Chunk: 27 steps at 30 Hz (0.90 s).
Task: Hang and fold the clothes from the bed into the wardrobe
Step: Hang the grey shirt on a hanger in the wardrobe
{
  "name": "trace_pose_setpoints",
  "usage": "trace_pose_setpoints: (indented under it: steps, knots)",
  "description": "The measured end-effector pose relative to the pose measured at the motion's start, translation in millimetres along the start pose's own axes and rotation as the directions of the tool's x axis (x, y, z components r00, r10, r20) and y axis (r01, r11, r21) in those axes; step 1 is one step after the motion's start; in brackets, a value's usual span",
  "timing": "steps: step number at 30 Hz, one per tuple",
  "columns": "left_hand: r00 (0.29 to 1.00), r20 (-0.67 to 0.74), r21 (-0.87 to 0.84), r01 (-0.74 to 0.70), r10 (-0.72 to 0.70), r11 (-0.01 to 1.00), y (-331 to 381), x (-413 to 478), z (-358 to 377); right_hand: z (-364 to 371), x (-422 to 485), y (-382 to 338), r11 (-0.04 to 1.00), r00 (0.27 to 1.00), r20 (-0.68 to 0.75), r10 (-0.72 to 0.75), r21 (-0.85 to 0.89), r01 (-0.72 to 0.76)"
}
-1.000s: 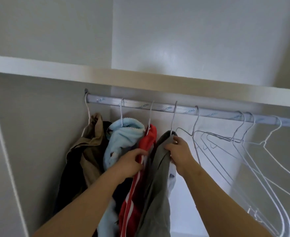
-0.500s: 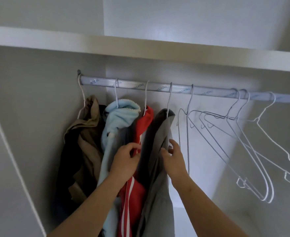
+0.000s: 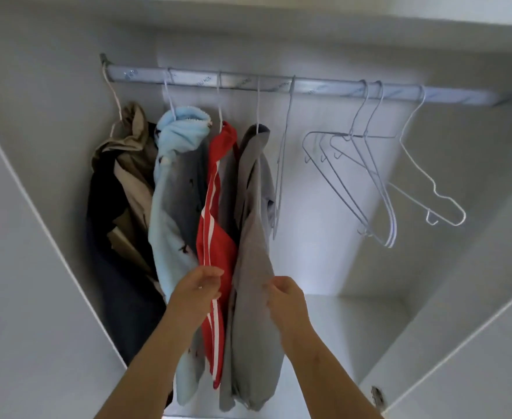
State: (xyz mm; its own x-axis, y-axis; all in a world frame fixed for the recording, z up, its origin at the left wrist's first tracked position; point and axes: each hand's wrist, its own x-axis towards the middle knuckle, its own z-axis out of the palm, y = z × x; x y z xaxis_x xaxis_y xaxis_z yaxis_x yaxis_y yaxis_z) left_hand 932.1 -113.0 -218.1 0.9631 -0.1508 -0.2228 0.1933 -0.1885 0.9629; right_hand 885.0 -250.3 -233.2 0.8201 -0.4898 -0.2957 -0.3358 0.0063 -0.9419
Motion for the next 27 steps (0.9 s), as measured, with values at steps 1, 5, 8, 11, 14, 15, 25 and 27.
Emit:
trace_pose_setpoints:
  steps: [1, 5, 8, 11, 14, 15, 25, 27]
  knots:
    - [0.999, 0.035, 0.009, 0.04, -0.04, 0.999, -6.8, -10.8, 3.1, -4.7, -9.2, 10.0, 1.0, 1.0, -0.003, 0.027, -0.016, -0.027]
    - [0.982, 0.124, 0.024, 0.142, -0.144, 0.99, -28.2, -46.0, 9.9, -21.6, -50.3, 43.2, 0.993, 0.99, -0.071, 0.121, 0.013, -0.12]
    - [0.971, 0.165, 0.06, 0.165, -0.173, 0.984, -40.2, -60.7, 10.8, -32.1, -77.9, 62.4, 0.983, 0.972, -0.154, 0.179, 0.06, -0.172]
    - [0.951, 0.256, 0.084, 0.157, -0.174, 0.984, -56.3, -75.4, 6.7, -32.9, -110.5, 79.2, 0.969, 0.941, -0.25, 0.228, 0.158, -0.192]
    - [0.919, 0.348, 0.132, 0.149, -0.186, 0.98, -76.1, -96.0, -1.0, -22.9, -153.4, 99.6, 0.941, 0.901, -0.316, 0.296, 0.258, -0.219]
    - [0.904, 0.378, 0.157, 0.15, -0.2, 0.976, -84.1, -105.2, -2.6, -19.8, -169.7, 108.6, 0.929, 0.889, -0.322, 0.324, 0.283, -0.237]
    - [0.562, 0.767, 0.424, -0.084, -0.309, 0.902, -147.2, -260.0, 37.2, -42.5, -367.7, 212.1, 0.761, 0.583, -0.567, 0.581, 0.633, -0.143]
    - [0.465, 0.824, 0.44, -0.168, -0.323, 0.882, -157.1, -302.0, 53.0, -50.8, -409.9, 232.6, 0.725, 0.505, -0.597, 0.624, 0.684, -0.087]
